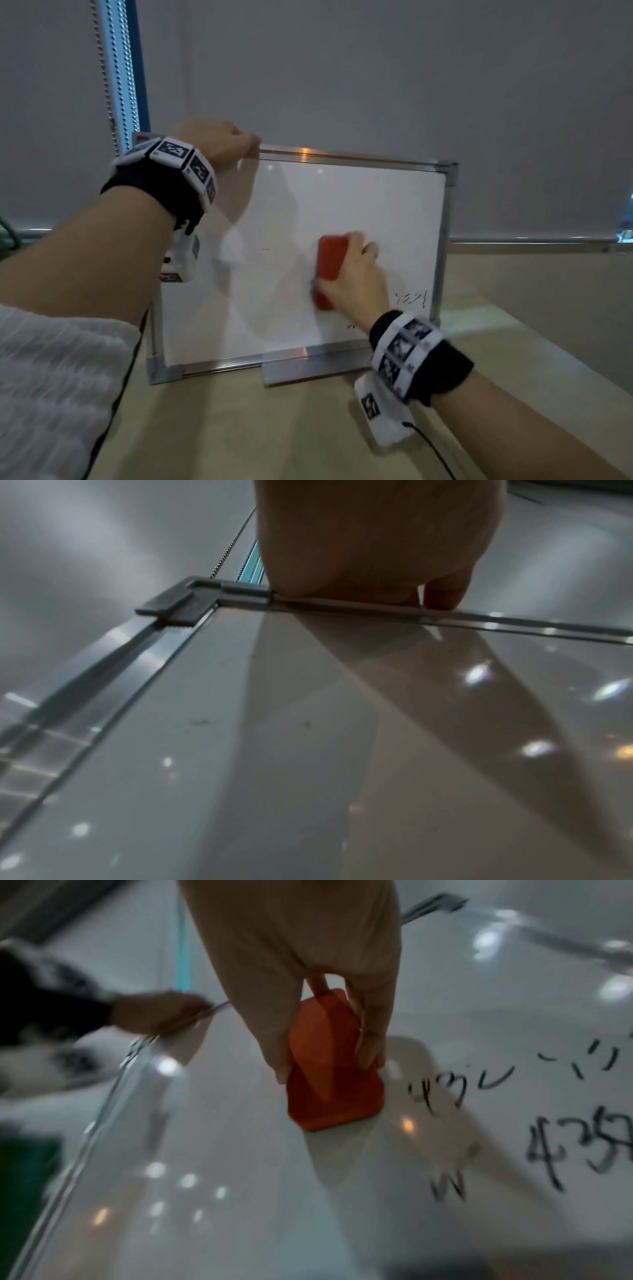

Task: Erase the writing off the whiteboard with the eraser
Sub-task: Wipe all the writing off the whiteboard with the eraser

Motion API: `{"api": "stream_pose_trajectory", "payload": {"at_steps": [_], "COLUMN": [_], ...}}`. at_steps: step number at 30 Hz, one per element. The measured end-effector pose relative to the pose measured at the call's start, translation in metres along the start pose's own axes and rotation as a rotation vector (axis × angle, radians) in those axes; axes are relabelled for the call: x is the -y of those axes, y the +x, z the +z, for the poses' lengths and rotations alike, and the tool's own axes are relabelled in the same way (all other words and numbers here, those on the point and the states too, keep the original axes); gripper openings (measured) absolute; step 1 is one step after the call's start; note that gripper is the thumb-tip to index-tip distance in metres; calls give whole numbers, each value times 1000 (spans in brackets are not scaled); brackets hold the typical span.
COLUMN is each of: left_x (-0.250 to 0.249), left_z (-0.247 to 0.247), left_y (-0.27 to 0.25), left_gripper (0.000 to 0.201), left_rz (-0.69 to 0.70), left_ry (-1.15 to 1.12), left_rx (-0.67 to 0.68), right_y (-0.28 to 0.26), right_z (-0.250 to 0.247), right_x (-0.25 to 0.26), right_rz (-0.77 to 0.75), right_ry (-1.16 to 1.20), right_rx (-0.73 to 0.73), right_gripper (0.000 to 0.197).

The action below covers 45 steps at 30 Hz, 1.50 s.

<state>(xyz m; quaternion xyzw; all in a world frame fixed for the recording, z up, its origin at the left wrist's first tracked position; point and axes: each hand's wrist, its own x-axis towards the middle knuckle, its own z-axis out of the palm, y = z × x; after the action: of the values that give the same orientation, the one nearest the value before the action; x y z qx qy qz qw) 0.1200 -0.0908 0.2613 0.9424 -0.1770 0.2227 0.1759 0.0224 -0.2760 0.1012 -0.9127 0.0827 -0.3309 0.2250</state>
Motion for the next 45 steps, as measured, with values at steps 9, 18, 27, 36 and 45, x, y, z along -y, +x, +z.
{"api": "stream_pose_trajectory", "payload": {"at_steps": [9, 18, 27, 36, 45], "left_x": [-4, -3, 1, 4, 6], "left_z": [0, 5, 5, 8, 4], "left_y": [-3, 2, 2, 6, -1], "left_gripper": [38, 34, 34, 35, 51], "left_rz": [-1, -44, -17, -37, 23], "left_ry": [24, 44, 67, 43, 113], "left_rx": [-34, -78, -62, -90, -94], "right_y": [-3, -19, 5, 13, 26], "right_z": [-26, 18, -41, -22, -41], "right_x": [-90, -25, -109, -86, -115], "right_rz": [244, 2, 236, 100, 215], "right_ry": [-46, -113, -186, -145, -112], "right_rx": [43, 185, 49, 125, 18], "right_gripper": [73, 67, 70, 68, 73]}}
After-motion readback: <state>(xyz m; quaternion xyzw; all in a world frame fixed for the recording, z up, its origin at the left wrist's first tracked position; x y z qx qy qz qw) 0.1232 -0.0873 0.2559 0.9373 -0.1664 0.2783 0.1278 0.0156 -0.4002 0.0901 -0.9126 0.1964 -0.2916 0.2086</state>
